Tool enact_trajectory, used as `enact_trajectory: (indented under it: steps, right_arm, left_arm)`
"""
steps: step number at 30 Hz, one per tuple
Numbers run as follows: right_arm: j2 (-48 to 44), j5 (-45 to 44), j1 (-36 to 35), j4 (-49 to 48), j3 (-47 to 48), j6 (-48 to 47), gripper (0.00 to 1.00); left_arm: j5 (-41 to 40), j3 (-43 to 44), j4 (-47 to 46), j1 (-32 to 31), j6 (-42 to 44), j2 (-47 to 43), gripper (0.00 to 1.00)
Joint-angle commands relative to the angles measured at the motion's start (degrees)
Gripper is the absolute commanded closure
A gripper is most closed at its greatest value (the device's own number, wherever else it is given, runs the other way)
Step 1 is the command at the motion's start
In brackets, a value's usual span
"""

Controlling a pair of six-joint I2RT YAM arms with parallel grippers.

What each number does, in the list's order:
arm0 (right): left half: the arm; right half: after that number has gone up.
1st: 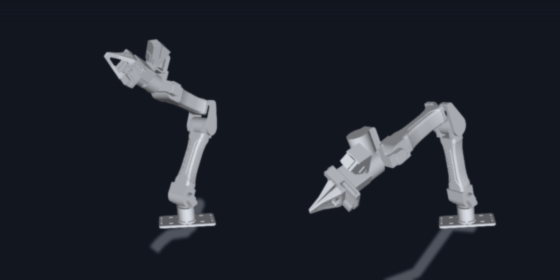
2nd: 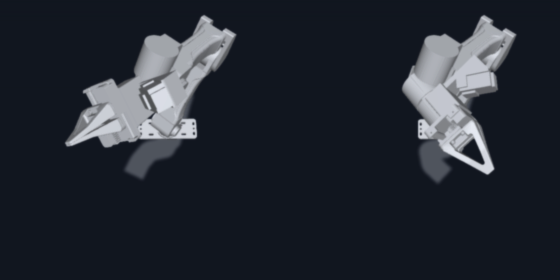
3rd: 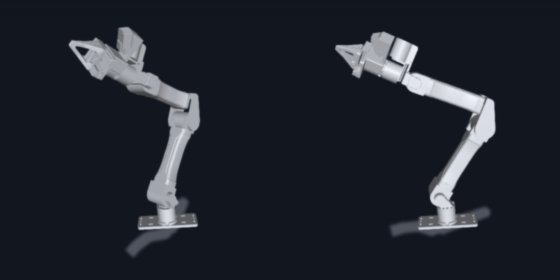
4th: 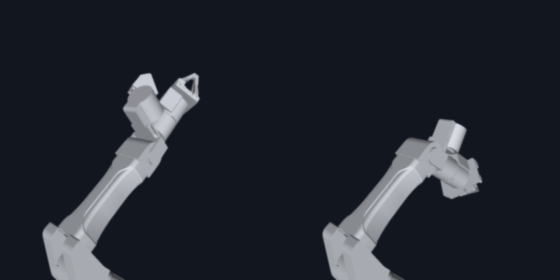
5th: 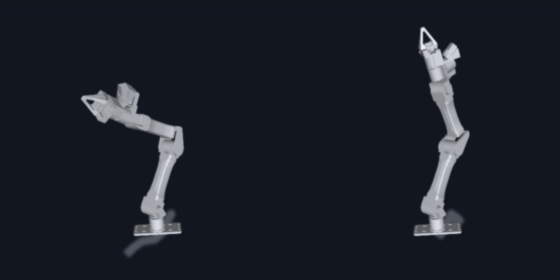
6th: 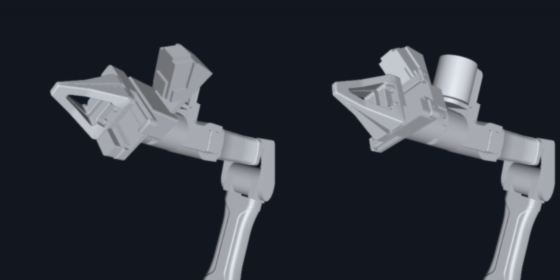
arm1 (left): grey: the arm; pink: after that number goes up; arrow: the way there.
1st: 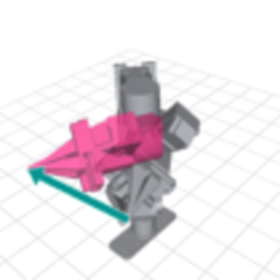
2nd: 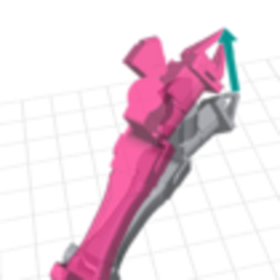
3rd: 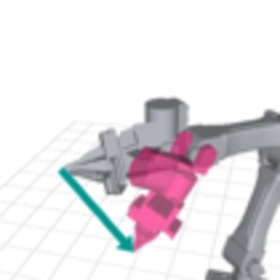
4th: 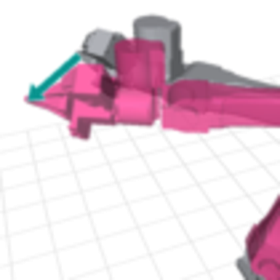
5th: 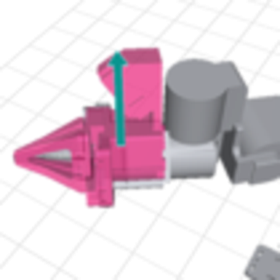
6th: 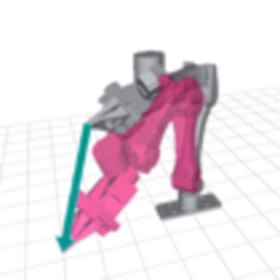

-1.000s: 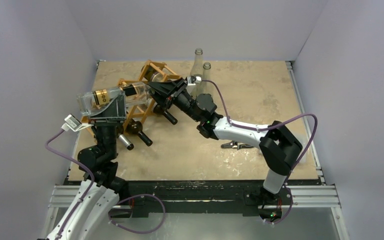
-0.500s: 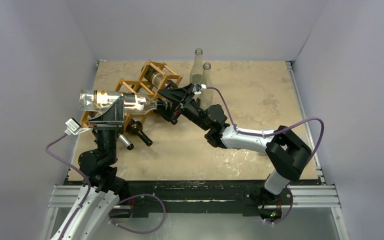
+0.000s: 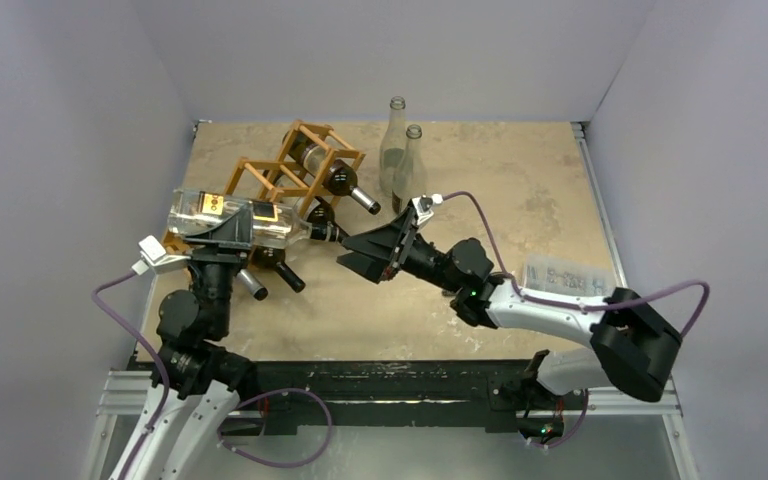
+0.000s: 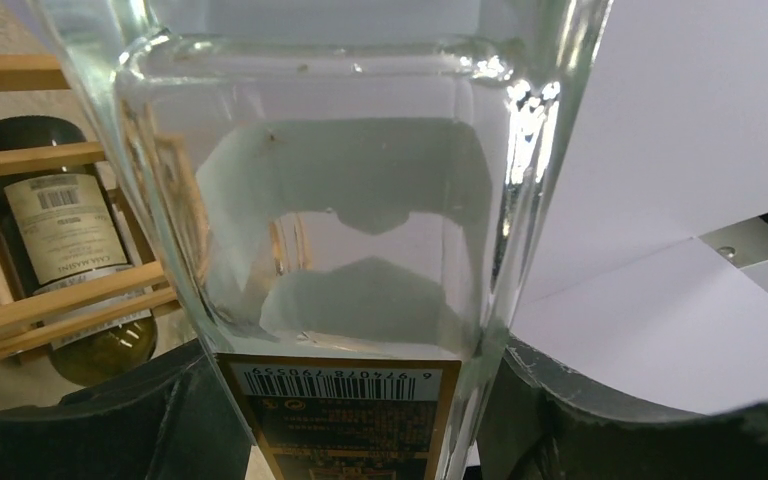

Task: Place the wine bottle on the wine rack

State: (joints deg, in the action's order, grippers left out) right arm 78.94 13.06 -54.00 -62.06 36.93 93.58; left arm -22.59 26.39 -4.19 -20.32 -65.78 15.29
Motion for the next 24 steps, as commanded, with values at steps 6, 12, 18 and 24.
enact_trajectory:
  steps: [6, 12, 18, 24]
  right_arm:
    - [-10.37, -3.6, -0.14, 45.69, 10.58, -42.58, 0.01]
    - [-6.52, -6.79, -0.27, 67.61, 24.66, -69.3, 0.01]
    - [-1.91, -5.67, -1.99, 77.3, 33.55, -83.31, 0.01]
    - [2.87, -4.67, -5.3, 81.6, 40.73, -87.15, 0.02]
  left_arm:
    - [-1.13, 10.72, 11.05, 0.1, -3.39, -3.48, 1.0]
    - [1.06, 22.06, 28.39, 0.1, 0.45, 0.8, 1.0]
    - [5.65, 28.72, 38.62, 0.1, 2.85, 4.86, 1.0]
    - [8.68, 32.43, 43.36, 0.1, 5.13, 7.02, 1.0]
